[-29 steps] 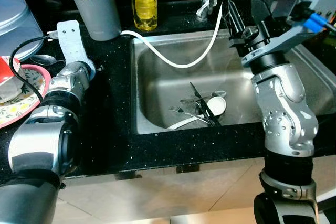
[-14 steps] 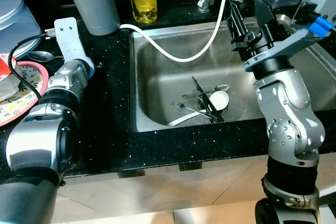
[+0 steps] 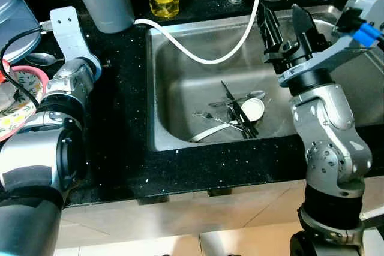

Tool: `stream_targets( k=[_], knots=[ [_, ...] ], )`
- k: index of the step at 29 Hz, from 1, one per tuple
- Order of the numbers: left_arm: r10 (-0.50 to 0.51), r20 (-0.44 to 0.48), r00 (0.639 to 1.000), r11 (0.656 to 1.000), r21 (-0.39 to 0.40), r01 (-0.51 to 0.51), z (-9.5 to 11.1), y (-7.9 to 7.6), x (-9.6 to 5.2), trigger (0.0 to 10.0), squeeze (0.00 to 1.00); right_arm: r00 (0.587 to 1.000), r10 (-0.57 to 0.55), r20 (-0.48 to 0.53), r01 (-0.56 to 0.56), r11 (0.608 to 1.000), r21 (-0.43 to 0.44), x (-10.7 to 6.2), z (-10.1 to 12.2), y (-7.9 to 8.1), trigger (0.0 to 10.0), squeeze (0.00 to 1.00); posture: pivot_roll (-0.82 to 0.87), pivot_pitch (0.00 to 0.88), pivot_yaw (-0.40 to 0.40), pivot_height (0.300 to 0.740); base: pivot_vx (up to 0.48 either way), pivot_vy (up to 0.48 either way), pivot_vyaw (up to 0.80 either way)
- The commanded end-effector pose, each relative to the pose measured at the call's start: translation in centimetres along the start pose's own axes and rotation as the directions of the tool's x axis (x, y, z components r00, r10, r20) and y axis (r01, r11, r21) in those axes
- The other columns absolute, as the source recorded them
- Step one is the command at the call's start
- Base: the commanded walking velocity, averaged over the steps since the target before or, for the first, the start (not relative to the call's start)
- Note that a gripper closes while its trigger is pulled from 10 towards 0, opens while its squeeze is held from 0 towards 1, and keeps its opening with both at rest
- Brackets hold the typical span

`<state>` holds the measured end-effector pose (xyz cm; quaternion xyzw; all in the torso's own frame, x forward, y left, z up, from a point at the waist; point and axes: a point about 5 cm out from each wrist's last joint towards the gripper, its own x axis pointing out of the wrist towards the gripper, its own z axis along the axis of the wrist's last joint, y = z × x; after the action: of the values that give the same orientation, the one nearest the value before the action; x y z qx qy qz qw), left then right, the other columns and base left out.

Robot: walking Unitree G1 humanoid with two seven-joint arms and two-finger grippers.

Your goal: Kitchen organization

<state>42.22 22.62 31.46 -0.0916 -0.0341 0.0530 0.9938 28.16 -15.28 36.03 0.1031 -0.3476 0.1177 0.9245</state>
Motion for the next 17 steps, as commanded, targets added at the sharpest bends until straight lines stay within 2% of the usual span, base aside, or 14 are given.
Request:
stream_targets(
  k=[1, 11, 14, 17],
  knots=[
    [0.031, -0.100, 0.995, 0.999, 0.008, -0.031, -1.7, 1.5, -0.2, 10.0, 0.00, 1.000, 0.006, 0.012, -0.006, 1.000, 0.009, -0.4, 0.4, 0.2, 10.0, 0.00, -0.14, 0.322, 0.155, 0.740, 0.000, 0.000, 0.00],
    [0.003, -0.158, 0.987, 1.000, 0.016, 0.000, -2.7, 1.7, -0.4, 10.0, 0.00, 1.000, -0.001, 0.010, 0.001, 1.000, 0.014, -0.2, 0.4, 0.0, 10.0, 0.00, -0.12, 0.313, 0.149, 0.740, 0.000, 0.000, 0.00],
    [-0.015, -0.176, 0.984, 1.000, 0.016, 0.018, -3.2, 1.4, -0.4, 10.0, 0.00, 1.000, 0.003, 0.008, -0.003, 1.000, 0.017, -0.1, 0.3, 0.0, 10.0, 0.00, -0.12, 0.309, 0.141, 0.740, 0.000, 0.000, 0.00],
    [-0.053, -0.206, 0.977, 0.999, -0.015, 0.051, -3.9, 0.3, -0.4, 10.0, 0.00, 1.000, 0.015, 0.003, -0.015, 1.000, 0.024, 0.1, 0.2, 0.0, 10.0, 0.00, -0.12, 0.303, 0.131, 0.740, 0.000, 0.000, 0.00]
  ],
)
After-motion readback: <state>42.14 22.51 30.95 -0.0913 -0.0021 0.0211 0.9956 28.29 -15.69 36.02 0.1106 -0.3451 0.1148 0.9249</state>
